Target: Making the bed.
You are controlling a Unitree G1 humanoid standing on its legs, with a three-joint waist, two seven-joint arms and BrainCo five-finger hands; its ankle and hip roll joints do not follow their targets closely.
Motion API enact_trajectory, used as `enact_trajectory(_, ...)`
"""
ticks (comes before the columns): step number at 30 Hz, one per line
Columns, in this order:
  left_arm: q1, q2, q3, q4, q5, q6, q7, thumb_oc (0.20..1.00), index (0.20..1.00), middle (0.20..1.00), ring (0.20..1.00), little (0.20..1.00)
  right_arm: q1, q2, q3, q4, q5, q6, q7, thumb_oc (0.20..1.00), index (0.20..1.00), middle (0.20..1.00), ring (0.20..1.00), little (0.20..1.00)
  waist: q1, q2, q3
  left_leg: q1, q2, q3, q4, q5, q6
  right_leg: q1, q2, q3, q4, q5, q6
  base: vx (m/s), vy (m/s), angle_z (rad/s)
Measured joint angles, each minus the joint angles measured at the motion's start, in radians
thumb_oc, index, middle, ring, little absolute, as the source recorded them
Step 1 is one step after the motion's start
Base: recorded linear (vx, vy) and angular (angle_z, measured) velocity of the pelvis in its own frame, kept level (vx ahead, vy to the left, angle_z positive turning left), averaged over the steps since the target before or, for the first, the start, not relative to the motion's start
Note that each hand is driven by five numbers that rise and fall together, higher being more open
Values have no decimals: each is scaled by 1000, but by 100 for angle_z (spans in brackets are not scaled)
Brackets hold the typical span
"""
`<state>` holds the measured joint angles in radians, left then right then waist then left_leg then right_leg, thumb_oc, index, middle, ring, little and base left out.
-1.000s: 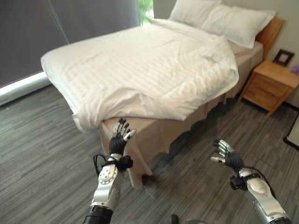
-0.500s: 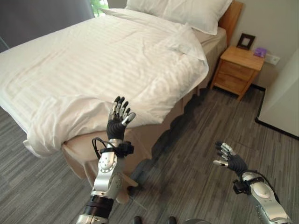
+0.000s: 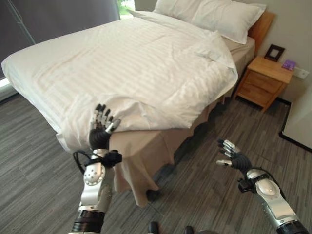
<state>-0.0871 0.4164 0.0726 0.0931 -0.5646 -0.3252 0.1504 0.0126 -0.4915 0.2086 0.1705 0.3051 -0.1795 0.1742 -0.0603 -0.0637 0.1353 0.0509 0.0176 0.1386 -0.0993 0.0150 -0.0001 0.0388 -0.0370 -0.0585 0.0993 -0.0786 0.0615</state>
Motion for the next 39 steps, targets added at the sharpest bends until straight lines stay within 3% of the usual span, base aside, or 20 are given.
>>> enact_trajectory(1, -20, 20, 4, 1, 16, -1, 4, 1000, 1000, 1000, 1000, 1000, 3, -5, 5, 0, 0, 0, 5, 1000, 1000, 1000, 1000, 1000, -11, 17, 10, 3, 5, -24, 0, 3, 5, -45, 7, 59, 99, -10, 11, 49, 9, 27)
enact_trajectory(2, -34, 21, 5, 1, 28, -3, 5, 1000, 1000, 1000, 1000, 1000, 6, -6, 6, 1, 0, 1, 8, 1000, 1000, 1000, 1000, 1000, -19, 32, 17, 3, 6, -43, 1, 10, 15, -67, 4, 83, 121, -26, 21, 54, -13, 43)
enact_trajectory(4, -68, 25, 3, 0, 39, -10, 5, 1000, 1000, 1000, 1000, 1000, 8, -4, 11, 2, -1, 1, 11, 1000, 1000, 1000, 1000, 1000, -22, 31, 16, -1, 3, -59, 1, 14, 22, -72, -31, 134, 68, -20, 34, 38, -33, 34)
enact_trajectory(5, -86, 55, 7, -1, 40, -25, 7, 1000, 1000, 1000, 1000, 1000, 7, -2, 32, -1, 0, 1, 14, 1000, 1000, 1000, 1000, 1000, -13, 31, 15, -14, 0, -67, 1, 20, 20, -83, -77, 151, -4, 8, 48, 24, -44, 32)
enact_trajectory(7, -91, 99, 10, 0, 67, -27, 10, 1000, 1000, 1000, 1000, 1000, 37, 0, 42, -7, 0, 0, 27, 1000, 1000, 1000, 1000, 1000, -24, 12, 5, -28, -2, -109, 3, 25, 16, -62, -100, 181, -74, 38, 58, 65, -92, 66)
enact_trajectory(8, -97, 108, 15, 0, 70, -28, 20, 1000, 1000, 1000, 1000, 1000, 49, 1, 45, 2, 0, 5, 33, 1000, 1000, 1000, 1000, 1000, -17, -8, -1, -27, -3, -114, 1, 32, 16, -30, -114, 176, -129, 95, 70, 116, -139, 70)
enact_trajectory(9, -95, 117, 14, 4, 77, -24, 21, 1000, 1000, 1000, 1000, 1000, 49, -2, 45, 8, 0, 8, 35, 1000, 1000, 1000, 1000, 1000, -14, -8, -1, -24, 0, -126, 1, 31, 14, -3, -114, 164, -164, 136, 68, 132, -137, 51)
enact_trajectory(14, -111, 259, 13, 61, 180, -20, 17, 1000, 1000, 1000, 1000, 1000, 31, -27, 34, 8, 0, 8, 61, 1000, 1000, 1000, 1000, 1000, -17, 37, -11, -6, 69, -125, 0, 25, -20, 41, -49, 122, -204, 149, 44, 69, -73, 12)
enact_trajectory(17, -163, 358, 21, 197, 223, 1, 31, 1000, 1000, 1000, 1000, 1000, 54, -58, 25, 1, 4, 8, 73, 1000, 1000, 1000, 1000, 1000, -27, 53, -21, 6, 93, -122, 0, 18, -47, 53, -25, 119, -204, 144, 32, 89, -85, -3)
enact_trajectory(20, -225, 512, 14, 372, 312, 39, 44, 1000, 1000, 1000, 1000, 1000, 95, -62, 23, -5, 8, 8, 95, 1000, 1000, 1000, 1000, 1000, -54, 53, -22, 5, 100, -118, 0, 16, -57, 49, -19, 120, -203, 140, 27, 40, -38, -3)
enact_trajectory(21, -235, 520, 27, 387, 315, 53, 49, 1000, 1000, 1000, 1000, 1000, 103, -64, 23, -4, 8, 10, 98, 1000, 1000, 1000, 1000, 1000, -57, 55, -22, 5, 99, -118, 0, 16, -58, 49, -20, 121, -203, 140, 27, 6, -40, -5)
enact_trajectory(22, -289, 586, -30, 494, 371, 55, 52, 1000, 1000, 1000, 1000, 1000, 112, -62, 33, -5, 8, 14, 101, 1000, 1000, 1000, 1000, 1000, -70, 55, -24, 2, 98, -114, 0, 15, -59, 40, -21, 123, -204, 138, 27, -9, -25, -3)
enact_trajectory(23, -298, 599, -38, 515, 378, 59, 51, 1000, 1000, 1000, 1000, 1000, 111, -61, 35, -6, 8, 14, 101, 1000, 1000, 1000, 1000, 1000, -72, 55, -24, 1, 98, -112, 0, 15, -59, 36, -21, 124, -204, 138, 26, -60, -21, -17)
enact_trajectory(24, -438, 697, -144, 743, 443, 107, 39, 1000, 1000, 1000, 1000, 1000, 117, -62, 47, -7, 10, 17, 117, 1000, 1000, 1000, 1000, 1000, -81, 57, -31, -23, 98, -97, 0, 18, -64, 7, -21, 139, -204, 144, 21, -47, -4, -20)
enact_trajectory(25, -488, 715, -171, 801, 471, 117, 40, 1000, 1000, 1000, 1000, 1000, 119, -64, 52, -7, 11, 17, 119, 1000, 1000, 1000, 1000, 1000, -88, 60, -33, -34, 97, -92, 1, 20, -66, -8, -23, 143, -203, 148, 22, -96, -3, -22)
enact_trajectory(26, -597, 757, -267, 902, 506, 138, 39, 1000, 1000, 1000, 1000, 1000, 114, -66, 73, -7, 12, 20, 119, 1000, 1000, 1000, 1000, 1000, -90, 61, -35, -59, 94, -92, 1, 26, -64, -30, -26, 146, -199, 154, 23, -49, -1, -8)
enact_trajectory(33, -830, 781, -414, 1095, 583, 145, 3, 1000, 1000, 1000, 1000, 1000, 147, -84, 117, -7, 69, 27, 142, 1000, 1000, 1000, 1000, 1000, -139, 93, -23, -182, 80, -67, 0, 45, -68, -166, -38, 174, -199, 182, 31, -78, -5, -10)
enact_trajectory(36, -866, 767, -414, 1099, 561, 158, -7, 1000, 1000, 1000, 1000, 1000, 140, -86, 133, 4, 90, 38, 141, 1000, 1000, 1000, 1000, 1000, -165, 89, 23, -215, 82, -67, 0, 56, -69, -199, -36, 174, -199, 198, 32, -92, -21, -2)
enact_trajectory(39, -883, 756, -397, 1101, 450, 157, -8, 1000, 1000, 1000, 1000, 1000, 132, -90, 134, 6, 134, 37, 136, 1000, 1000, 1000, 1000, 1000, -184, 90, 53, -283, 84, -62, 0, 63, -84, -273, -34, 181, -199, 205, 35, -34, -25, -5)
